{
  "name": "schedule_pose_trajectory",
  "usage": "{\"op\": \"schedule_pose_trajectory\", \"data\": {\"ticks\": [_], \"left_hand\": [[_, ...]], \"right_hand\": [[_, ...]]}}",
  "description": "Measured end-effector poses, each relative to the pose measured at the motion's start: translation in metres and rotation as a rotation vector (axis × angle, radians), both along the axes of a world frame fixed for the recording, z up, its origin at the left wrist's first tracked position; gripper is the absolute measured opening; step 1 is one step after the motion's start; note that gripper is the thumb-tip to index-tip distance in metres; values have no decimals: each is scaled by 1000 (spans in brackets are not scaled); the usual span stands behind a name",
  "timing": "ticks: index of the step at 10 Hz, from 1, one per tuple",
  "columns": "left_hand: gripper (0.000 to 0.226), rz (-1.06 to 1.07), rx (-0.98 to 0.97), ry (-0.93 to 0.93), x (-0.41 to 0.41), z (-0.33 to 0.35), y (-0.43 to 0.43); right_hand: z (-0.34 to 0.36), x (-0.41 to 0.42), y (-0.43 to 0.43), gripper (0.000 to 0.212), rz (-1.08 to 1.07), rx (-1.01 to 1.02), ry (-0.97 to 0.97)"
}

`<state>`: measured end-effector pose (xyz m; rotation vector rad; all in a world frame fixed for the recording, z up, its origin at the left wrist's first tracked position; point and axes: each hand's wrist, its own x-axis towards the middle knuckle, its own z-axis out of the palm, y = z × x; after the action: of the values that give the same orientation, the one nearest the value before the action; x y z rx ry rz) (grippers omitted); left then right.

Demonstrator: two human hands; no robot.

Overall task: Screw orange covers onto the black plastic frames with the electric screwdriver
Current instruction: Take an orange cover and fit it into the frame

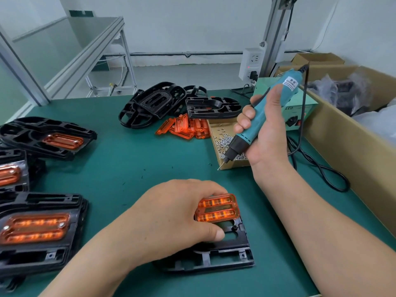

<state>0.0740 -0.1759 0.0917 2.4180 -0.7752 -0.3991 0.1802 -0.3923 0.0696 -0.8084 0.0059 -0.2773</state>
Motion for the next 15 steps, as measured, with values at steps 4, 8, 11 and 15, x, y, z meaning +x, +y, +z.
{"op": "schedule_pose_trajectory", "data": {"ticks": [4, 8, 11, 15], "left_hand": [[49, 33, -157, -56, 2, -4, -1], [60, 24, -129, -40, 6, -14, 2], [29, 81, -435, 268, 16, -11, 10], [51, -23, -340, 210, 19, -17, 12]], "right_hand": [[1, -2, 3, 47, -8, -15, 11], [0, -3, 3, 47, -6, -16, 20], [-1, -2, 4, 47, 4, -12, 17], [2, -3, 4, 46, 11, 0, 25]]}}
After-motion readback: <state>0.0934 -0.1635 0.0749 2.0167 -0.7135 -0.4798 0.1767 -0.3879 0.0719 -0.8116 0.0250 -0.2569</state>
